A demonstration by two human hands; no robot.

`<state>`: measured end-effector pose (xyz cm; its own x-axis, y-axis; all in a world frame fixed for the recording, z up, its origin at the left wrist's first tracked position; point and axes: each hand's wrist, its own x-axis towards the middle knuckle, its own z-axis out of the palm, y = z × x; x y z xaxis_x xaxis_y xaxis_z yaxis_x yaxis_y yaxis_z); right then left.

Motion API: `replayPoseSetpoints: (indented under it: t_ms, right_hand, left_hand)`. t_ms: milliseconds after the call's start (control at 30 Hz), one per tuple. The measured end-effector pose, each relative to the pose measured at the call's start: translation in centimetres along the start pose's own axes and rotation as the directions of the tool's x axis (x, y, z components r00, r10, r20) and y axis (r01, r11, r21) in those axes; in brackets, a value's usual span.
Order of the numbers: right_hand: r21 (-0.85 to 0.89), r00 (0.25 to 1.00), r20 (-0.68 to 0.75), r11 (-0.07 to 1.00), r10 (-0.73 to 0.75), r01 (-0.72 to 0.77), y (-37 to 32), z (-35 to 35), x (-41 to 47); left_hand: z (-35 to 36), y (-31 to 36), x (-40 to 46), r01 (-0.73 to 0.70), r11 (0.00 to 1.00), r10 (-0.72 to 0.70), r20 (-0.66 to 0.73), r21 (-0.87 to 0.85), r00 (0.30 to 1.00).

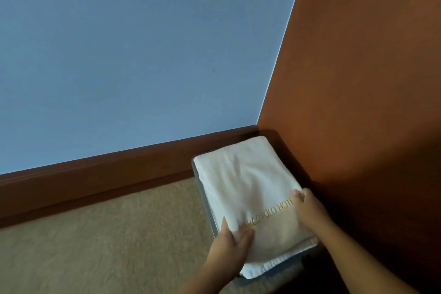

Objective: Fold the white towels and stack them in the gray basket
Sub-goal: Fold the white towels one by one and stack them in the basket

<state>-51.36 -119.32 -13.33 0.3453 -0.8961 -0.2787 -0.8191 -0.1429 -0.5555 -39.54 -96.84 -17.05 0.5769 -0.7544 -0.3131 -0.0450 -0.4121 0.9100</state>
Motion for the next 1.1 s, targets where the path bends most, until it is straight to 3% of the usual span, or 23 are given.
replayPoseSetpoints:
  t_ms: [100,200,267,400,500,567,633,733,800,967,1100]
  right_hand:
    - [-0.016,0.999,-0.033,1.000,-0.025,0.024,0.0,-0.4,-0.4]
    - [0.009,0.999,0.016,0.999,-0.035,0.035,-2.1,-1.6,0.4]
    - [0.033,0.998,0.046,0.999,-0.036,0.034,-4.0,-2.1,1.6]
    - [0.057,0.993,0.101,0.997,-0.052,0.047,-7.4,-1.9,5.9]
    - [0.064,0.985,0.171,0.998,-0.003,-0.008,-8.8,-1.1,8.6]
    - [0.134,0.978,0.209,0.990,0.004,-0.033,-9.1,-0.7,9.6]
    - [0.198,0.980,0.198,0.980,-0.025,-0.015,-8.9,-0.6,10.7]
    - [0.253,0.986,0.137,0.966,-0.090,0.053,-8.4,-1.1,11.9]
    - [0.250,0.988,0.096,0.964,-0.119,0.092,-7.8,-1.3,12.3]
    - [0.114,0.972,0.204,0.989,-0.120,0.098,-7.2,-0.5,11.4]
    - [0.033,0.977,0.161,0.990,-0.140,0.136,-7.2,0.3,10.7]
  left_hand:
    - [-1.0,0.7,1.1,0.023,0.997,-0.033,-0.135,-0.074,0.990]
    - [-3.5,3.0,4.5,0.122,0.975,-0.161,-0.214,-0.184,0.964]
    - [-5.4,4.2,7.7,0.224,0.943,-0.278,-0.213,-0.246,0.937]
    - [-7.6,4.7,12.4,0.344,0.768,-0.457,-0.087,-0.540,0.885]
    - [-7.9,4.7,13.7,0.280,0.808,-0.397,-0.127,-0.518,0.909]
    - [-7.8,4.8,14.1,0.177,0.870,-0.309,-0.229,-0.460,0.923]
    - [-7.5,5.4,13.9,0.059,0.927,-0.190,-0.327,-0.370,0.926]
    - [-6.6,5.9,13.9,-0.027,0.933,-0.101,-0.333,-0.358,0.937]
    - [-5.9,5.9,14.2,0.021,0.926,-0.144,-0.302,-0.377,0.942]
    - [-4.8,4.7,13.6,0.258,0.857,-0.376,-0.196,-0.447,0.906]
    - [-3.9,3.8,9.5,0.287,0.886,-0.344,-0.102,-0.363,0.933]
